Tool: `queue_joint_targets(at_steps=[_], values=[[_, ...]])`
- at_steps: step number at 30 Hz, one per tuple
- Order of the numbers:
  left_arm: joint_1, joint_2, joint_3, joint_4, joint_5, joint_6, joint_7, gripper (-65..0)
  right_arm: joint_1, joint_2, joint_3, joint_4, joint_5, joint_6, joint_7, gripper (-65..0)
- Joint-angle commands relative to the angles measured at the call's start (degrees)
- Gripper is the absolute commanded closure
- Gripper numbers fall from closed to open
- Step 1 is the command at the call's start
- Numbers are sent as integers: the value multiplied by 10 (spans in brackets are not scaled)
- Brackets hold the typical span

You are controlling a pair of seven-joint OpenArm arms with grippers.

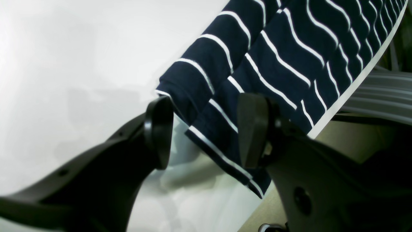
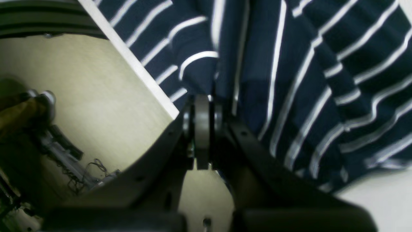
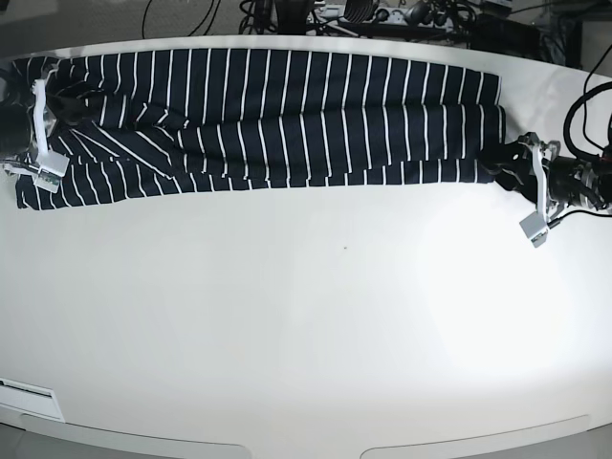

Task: Fold the T-shirt properly
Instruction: 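Push the loose sleeve end inward with the right gripper, then press and tuck the shirt end with the right gripper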

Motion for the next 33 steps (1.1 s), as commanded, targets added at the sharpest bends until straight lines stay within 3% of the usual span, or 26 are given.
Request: queue_joint_targets(at_steps=[1, 8, 13, 23, 24, 27, 28, 33], values=[[-10, -15, -8, 5, -9, -1, -5, -325, 0, 16, 7, 5, 3, 1, 2, 0], [-9, -15, -8, 5, -9, -1, -5, -325, -2, 15, 7, 5, -29, 1, 2, 0], [-10, -15, -8, 5, -9, -1, -5, -325, -2, 14, 7, 5, -110, 1, 2, 0], [-10, -15, -8, 5, -9, -1, -5, -325, -2, 14, 7, 5, -138, 1, 2, 0], [-10, -15, -8, 5, -9, -1, -5, -325, -1, 15, 7, 5, -150, 1, 2, -22], [-10, -15, -8, 5, -10, -1, -5, -325, 0, 15, 7, 5, -153, 1, 2, -253], [-10, -15, -8, 5, -10, -1, -5, -325, 0, 15, 7, 5, -151, 1, 17, -303], [-10, -16, -8, 5, -9, -1, -5, -325, 1, 12, 7, 5, -157, 1, 165, -321]])
